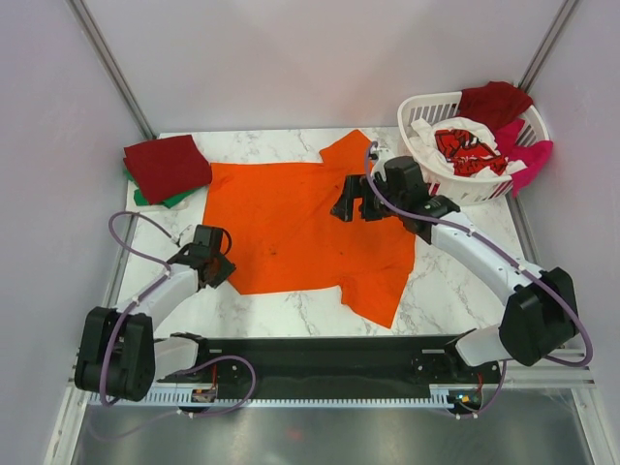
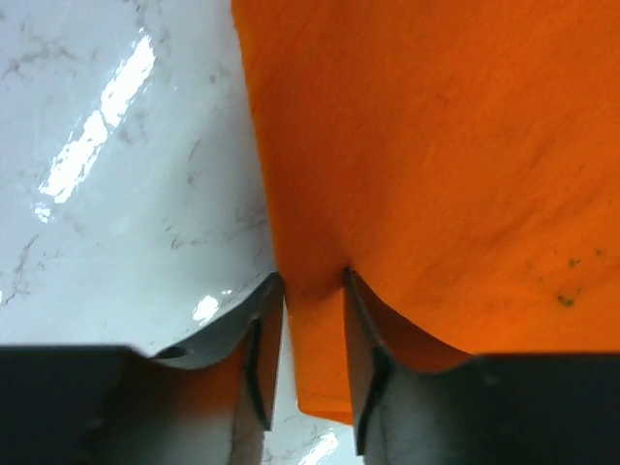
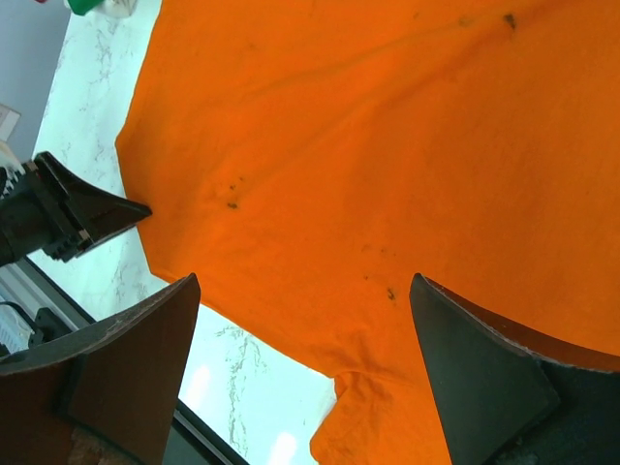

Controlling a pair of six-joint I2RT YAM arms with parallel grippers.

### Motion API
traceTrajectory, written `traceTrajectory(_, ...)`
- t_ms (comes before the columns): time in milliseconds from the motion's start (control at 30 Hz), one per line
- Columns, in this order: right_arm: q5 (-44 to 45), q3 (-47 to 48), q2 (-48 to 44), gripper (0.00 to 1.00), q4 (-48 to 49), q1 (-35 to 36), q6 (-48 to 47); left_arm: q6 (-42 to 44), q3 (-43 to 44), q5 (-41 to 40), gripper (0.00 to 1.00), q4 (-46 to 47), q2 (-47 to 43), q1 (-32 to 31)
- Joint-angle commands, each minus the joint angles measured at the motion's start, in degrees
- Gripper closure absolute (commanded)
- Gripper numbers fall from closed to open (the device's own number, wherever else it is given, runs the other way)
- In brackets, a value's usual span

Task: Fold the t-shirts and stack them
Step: Flatten the tshirt out

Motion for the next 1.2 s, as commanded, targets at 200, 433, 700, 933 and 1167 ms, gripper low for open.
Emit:
traceTrajectory(200,-0.22,-3.4,-2.73,0.02,0.64,0.25,-1.18,7.26,8.52,-3.95,0.98,-1.35,-0.18,-2.43)
traceTrajectory(433,-0.22,-4.72,-3.8,0.02,-0.07,0.25,-1.88,22.9,30.48,-2.66,0.97,-13.29,11.6,-4.29)
traceTrajectory(700,-2.41,-4.98,-3.44,0.02,-0.77,0.16,-0.48,34.69,80.91,5.62,0.65,-36.22,58.11,-6.48)
traceTrajectory(933,1.45,-7.62,-7.75,0.02,-3.5,0.25,-2.85,31.36,75.7,3.25,0.32,-32.13,49.38,-8.07)
traceTrajectory(1167,-0.22,-8.23,-4.85,0.02,-2.44,0.34,-1.71,28.72,64.0,-1.15,0.4,-25.36,41.9,-7.71)
